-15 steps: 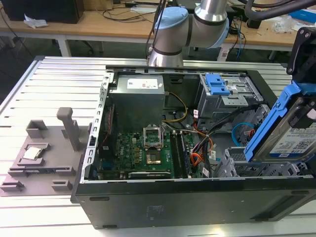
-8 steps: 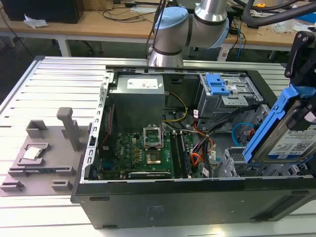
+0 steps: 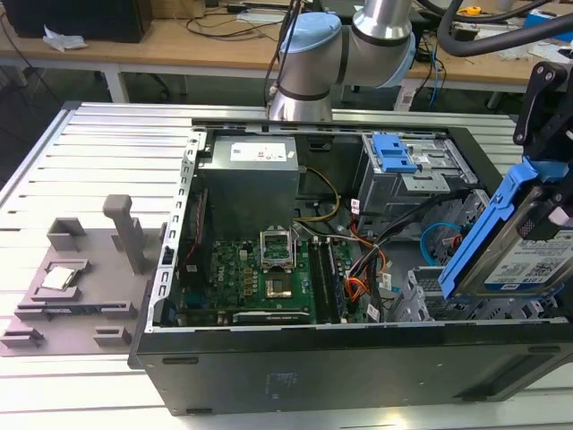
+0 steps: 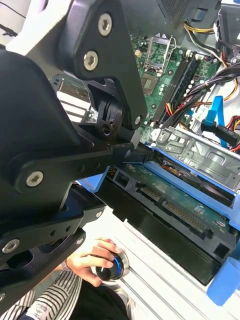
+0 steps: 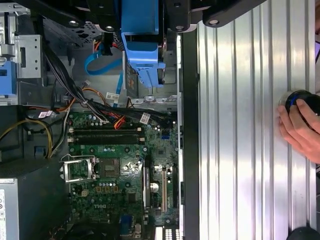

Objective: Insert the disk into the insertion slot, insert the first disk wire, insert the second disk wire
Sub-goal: 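Insert the disk into the insertion slot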

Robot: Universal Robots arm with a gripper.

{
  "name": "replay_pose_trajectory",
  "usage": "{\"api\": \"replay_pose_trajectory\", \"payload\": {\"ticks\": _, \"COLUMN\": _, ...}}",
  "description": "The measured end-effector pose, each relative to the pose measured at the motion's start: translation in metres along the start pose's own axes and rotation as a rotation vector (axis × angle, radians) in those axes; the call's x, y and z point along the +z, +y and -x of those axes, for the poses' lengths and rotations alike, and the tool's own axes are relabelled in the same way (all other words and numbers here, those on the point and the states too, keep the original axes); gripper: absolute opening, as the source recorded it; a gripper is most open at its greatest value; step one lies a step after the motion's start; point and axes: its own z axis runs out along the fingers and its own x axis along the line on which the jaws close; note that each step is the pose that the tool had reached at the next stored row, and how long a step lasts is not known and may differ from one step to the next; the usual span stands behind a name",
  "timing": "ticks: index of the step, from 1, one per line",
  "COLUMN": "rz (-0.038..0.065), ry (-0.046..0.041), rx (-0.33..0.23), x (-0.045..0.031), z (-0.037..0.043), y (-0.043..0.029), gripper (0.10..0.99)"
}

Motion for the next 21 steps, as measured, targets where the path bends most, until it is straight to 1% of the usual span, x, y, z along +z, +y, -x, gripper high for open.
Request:
{"api": "replay_pose_trajectory", "payload": {"ticks": 10, "rz": 0.000, "ry": -0.0002, "rx": 0.000, "x": 0.0083, "z": 0.0003, "y": -0.0003, "gripper": 0.365}}
{"api": "replay_pose_trajectory", "payload": {"ticks": 12, "rz": 0.000, "ry": -0.0001, "rx": 0.000, "x": 0.0094, "z": 0.0035, "y": -0.0003, "gripper": 0.365}}
{"api": "replay_pose_trajectory", "payload": {"ticks": 14, "rz": 0.000, "ry": 0.0000, "rx": 0.000, "x": 0.0094, "z": 0.0047, "y": 0.0013, "gripper": 0.365}}
{"api": "replay_pose_trajectory", "payload": {"ticks": 16, "rz": 0.000, "ry": 0.0001, "rx": 0.000, "x": 0.0095, "z": 0.0060, "y": 0.0062, "gripper": 0.365}}
{"api": "replay_pose_trajectory", "payload": {"ticks": 17, "rz": 0.000, "ry": -0.0001, "rx": 0.000, "x": 0.0098, "z": 0.0082, "y": 0.0087, "gripper": 0.365}}
{"api": "replay_pose_trajectory", "payload": {"ticks": 21, "rz": 0.000, "ry": 0.0000, "rx": 0.000, "x": 0.0104, "z": 0.0184, "y": 0.0090, "gripper": 0.365}}
